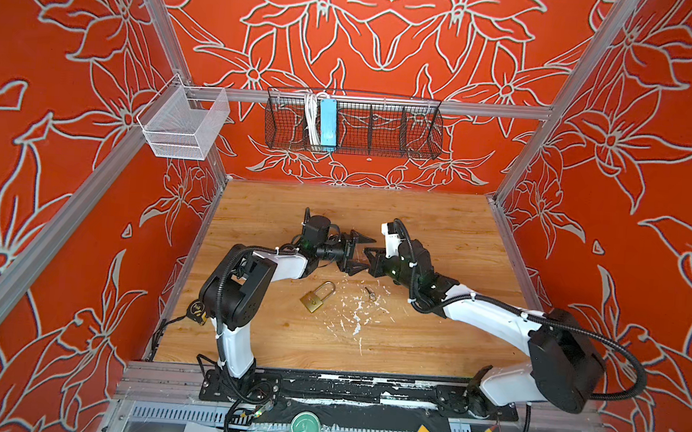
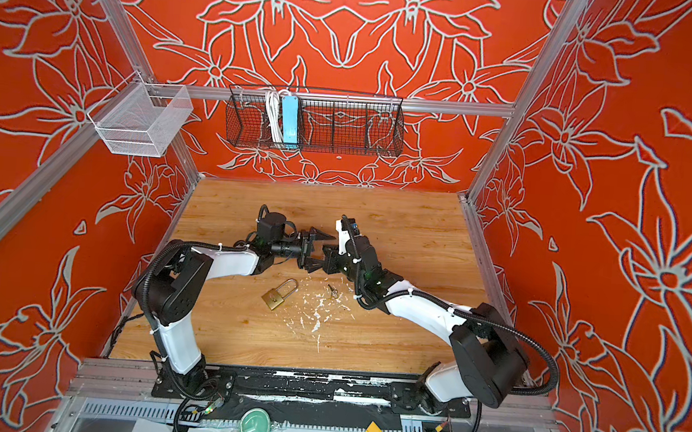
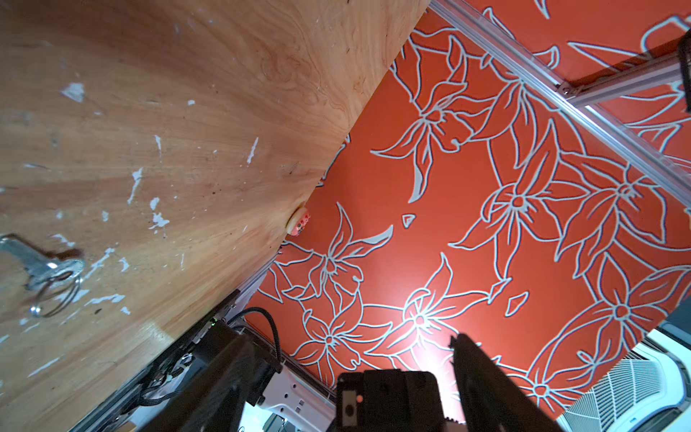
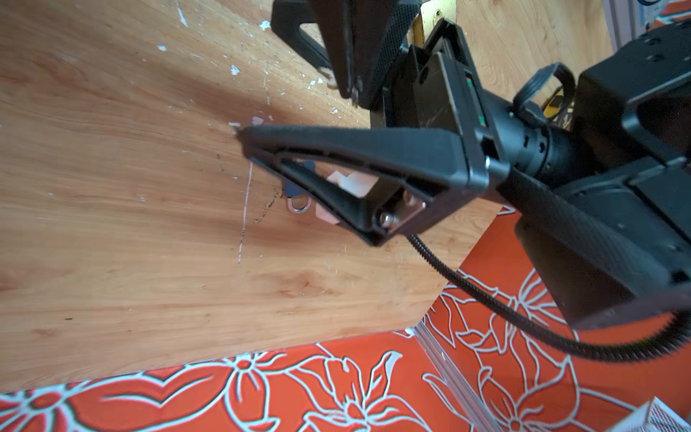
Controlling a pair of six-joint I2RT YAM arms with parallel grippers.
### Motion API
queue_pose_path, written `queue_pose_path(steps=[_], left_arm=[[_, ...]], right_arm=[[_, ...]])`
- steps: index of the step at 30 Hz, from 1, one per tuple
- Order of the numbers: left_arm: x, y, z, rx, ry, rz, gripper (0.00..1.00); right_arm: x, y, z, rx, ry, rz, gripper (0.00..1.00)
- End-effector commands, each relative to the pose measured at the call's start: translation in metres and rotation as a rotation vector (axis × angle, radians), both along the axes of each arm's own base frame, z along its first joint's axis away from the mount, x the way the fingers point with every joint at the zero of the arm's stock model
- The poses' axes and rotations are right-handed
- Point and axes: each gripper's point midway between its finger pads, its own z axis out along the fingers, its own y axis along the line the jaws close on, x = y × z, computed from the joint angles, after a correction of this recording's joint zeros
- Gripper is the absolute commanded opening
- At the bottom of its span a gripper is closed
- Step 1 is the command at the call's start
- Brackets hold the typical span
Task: Unlock with the key
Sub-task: 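Close the right gripper on the key while the left wrist rotates upward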
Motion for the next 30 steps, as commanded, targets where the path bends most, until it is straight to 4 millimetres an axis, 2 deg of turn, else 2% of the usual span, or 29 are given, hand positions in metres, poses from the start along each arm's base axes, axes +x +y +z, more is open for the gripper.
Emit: queue_pose_path(steps=[1, 7, 13, 21, 30], left_arm=[[0.002, 0.004, 0.030, -0.069, -0.046, 0.005, 0.78], [0.012, 0.018, 0.031, -0.072, -0.050, 0.050, 0.68], [0.025, 0.038, 0.031, -0.068, -0.061, 0.102, 0.62], [0.032, 0.047, 0.029, -0.057, -0.077, 0.126, 0.49], [0.036, 0.047, 0.030, -0.059, -0.117, 0.127, 0.18]], right_arm=[[0.010, 0.010, 0.018, 0.022, -0.070, -0.024, 0.00], [0.007, 0.015, 0.011, 0.002, -0.066, -0.016, 0.00], [0.005, 0.012, 0.014, -0.012, -0.070, -0.014, 0.00], [0.006, 0.014, 0.012, -0.002, -0.069, -0.014, 0.00], [0.007, 0.019, 0.011, 0.003, -0.060, -0.004, 0.00]])
